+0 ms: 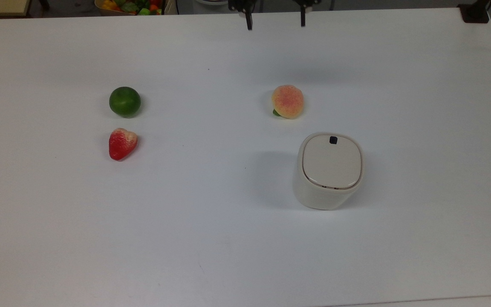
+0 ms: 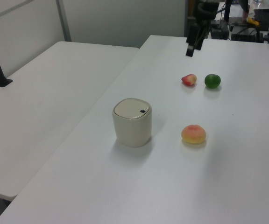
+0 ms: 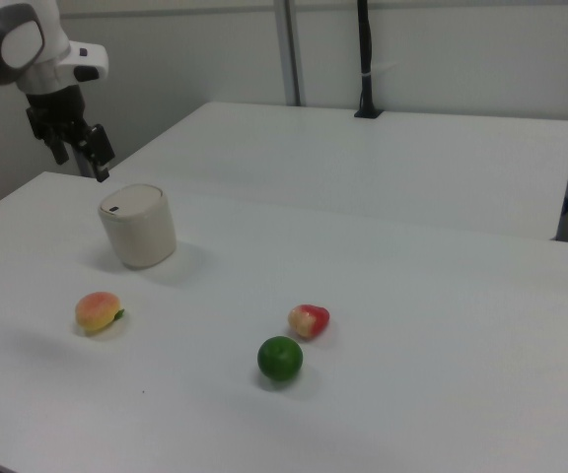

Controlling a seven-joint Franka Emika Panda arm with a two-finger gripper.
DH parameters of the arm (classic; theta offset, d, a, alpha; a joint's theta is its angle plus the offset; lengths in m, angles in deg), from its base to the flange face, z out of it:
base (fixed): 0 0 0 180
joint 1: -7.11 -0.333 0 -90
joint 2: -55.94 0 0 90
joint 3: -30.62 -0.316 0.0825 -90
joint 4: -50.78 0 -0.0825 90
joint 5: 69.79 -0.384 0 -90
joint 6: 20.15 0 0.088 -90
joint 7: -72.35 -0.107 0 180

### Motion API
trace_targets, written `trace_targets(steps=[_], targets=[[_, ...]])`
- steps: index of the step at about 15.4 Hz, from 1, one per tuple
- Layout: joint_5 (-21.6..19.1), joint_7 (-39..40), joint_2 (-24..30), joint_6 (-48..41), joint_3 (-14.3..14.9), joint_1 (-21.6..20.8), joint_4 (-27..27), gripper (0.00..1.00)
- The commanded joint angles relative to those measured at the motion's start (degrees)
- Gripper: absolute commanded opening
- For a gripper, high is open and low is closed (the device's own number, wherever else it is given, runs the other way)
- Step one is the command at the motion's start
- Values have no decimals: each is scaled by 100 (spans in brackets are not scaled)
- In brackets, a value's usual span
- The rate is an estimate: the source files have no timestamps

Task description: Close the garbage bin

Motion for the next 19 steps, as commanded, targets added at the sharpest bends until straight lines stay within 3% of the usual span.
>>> trace_targets(steps=[1,7,10,13,19], targets=[[-119,19,480,-717,-39,471,-148,100],[-67,194,639,-1220,-30,1087,-140,100],[12,615,613,-1141,171,956,-140,100],[276,1222,507,-869,672,482,-131,100],[294,1399,305,-825,700,551,54,100]])
